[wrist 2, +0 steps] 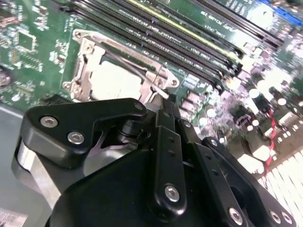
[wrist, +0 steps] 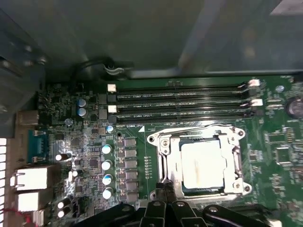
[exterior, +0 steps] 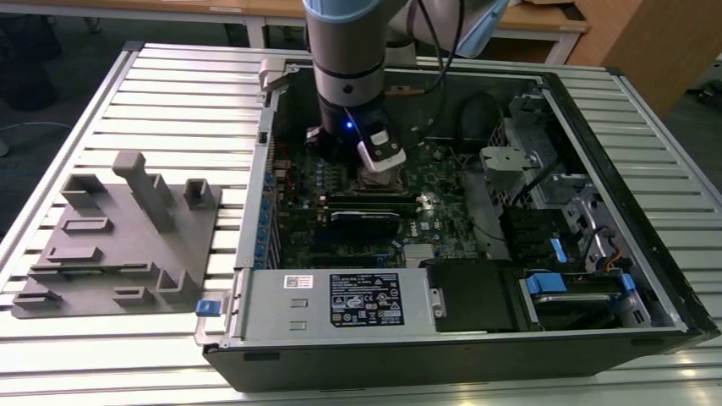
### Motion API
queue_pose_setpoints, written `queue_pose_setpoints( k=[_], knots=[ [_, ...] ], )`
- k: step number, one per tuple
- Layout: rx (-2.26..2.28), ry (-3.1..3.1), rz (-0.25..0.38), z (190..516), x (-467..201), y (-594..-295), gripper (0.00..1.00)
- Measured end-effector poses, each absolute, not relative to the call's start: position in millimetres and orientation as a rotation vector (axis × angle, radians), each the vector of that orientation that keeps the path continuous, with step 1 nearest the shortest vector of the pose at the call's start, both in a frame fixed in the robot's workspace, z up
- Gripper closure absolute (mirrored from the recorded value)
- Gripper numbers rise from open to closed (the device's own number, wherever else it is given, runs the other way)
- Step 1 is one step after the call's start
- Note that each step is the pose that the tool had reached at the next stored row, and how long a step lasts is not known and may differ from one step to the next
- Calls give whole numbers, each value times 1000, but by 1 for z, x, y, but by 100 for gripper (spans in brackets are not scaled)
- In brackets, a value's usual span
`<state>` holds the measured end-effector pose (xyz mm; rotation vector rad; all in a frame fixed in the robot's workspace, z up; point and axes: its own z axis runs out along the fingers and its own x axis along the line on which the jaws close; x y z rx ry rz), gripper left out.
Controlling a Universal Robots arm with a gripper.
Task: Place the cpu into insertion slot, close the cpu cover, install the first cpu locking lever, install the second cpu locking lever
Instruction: 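Install the second cpu locking lever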
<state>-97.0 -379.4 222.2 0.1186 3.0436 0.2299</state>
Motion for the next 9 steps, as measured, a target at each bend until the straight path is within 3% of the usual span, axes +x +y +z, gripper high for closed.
queue_pose_setpoints(
  k=[4,9],
  knots=[
    [122,3043,230,238,-97,-379,89],
    [134,3044,180,238,-89,-379,89]
  ],
)
